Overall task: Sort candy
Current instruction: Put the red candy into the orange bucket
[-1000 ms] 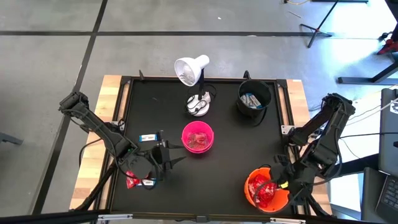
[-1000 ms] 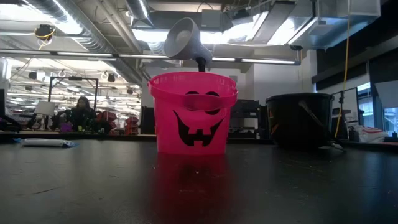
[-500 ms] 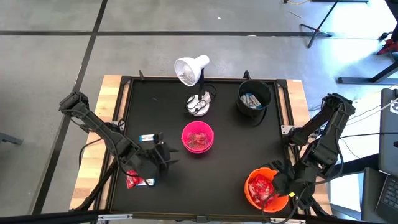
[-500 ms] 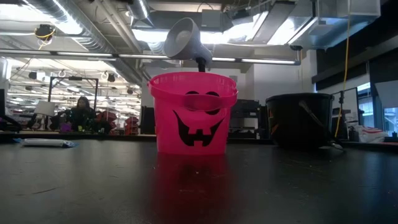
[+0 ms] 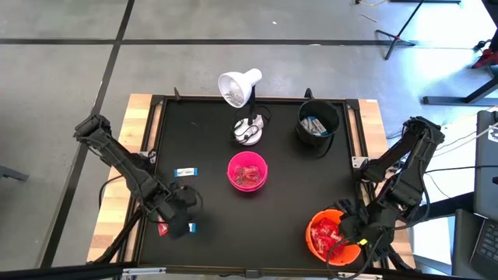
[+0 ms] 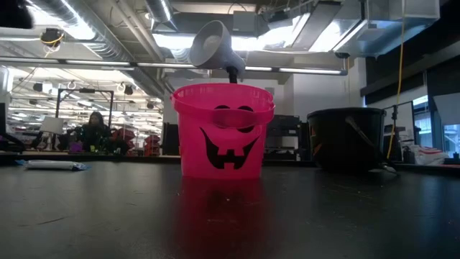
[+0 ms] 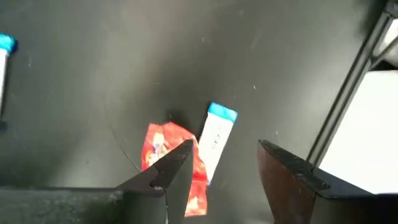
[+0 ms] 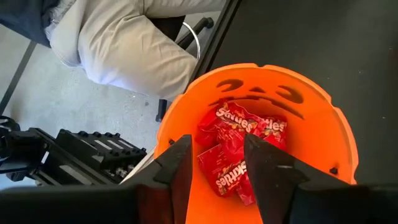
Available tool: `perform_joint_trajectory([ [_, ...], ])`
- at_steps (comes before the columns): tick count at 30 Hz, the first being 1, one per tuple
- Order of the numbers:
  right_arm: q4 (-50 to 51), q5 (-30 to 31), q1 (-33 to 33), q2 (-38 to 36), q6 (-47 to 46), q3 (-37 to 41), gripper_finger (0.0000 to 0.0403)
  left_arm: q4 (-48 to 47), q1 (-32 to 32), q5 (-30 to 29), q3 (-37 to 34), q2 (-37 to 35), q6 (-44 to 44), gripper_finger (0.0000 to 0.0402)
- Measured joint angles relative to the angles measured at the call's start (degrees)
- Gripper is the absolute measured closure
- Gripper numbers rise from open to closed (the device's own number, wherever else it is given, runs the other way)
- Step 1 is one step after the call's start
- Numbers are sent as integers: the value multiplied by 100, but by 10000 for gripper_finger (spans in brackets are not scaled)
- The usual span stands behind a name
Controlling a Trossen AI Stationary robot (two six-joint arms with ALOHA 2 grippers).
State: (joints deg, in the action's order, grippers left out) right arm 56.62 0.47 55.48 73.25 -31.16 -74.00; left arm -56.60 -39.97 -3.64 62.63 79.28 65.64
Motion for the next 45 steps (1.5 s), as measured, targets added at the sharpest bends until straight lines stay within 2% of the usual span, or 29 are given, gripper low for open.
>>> perform_joint_trajectory([
  [5,0,-2,0,0,0,-1,262,-4,-299,-400,0,77,591,233],
  [10,2,-2,0,-2,0,0,262,-24,-338,-528,0,341,1185,233],
  [21,2,-2,0,-2,-2,0,262,-46,-336,-292,0,1305,914,233],
  [30,2,-2,0,-2,-2,0,262,-191,-327,115,0,1878,1489,233],
  [39,4,-2,0,-2,-3,0,262,-301,-245,166,0,2273,1737,233],
  [45,3,-2,0,-2,-4,-1,262,-374,-117,168,1,2563,1344,235],
])
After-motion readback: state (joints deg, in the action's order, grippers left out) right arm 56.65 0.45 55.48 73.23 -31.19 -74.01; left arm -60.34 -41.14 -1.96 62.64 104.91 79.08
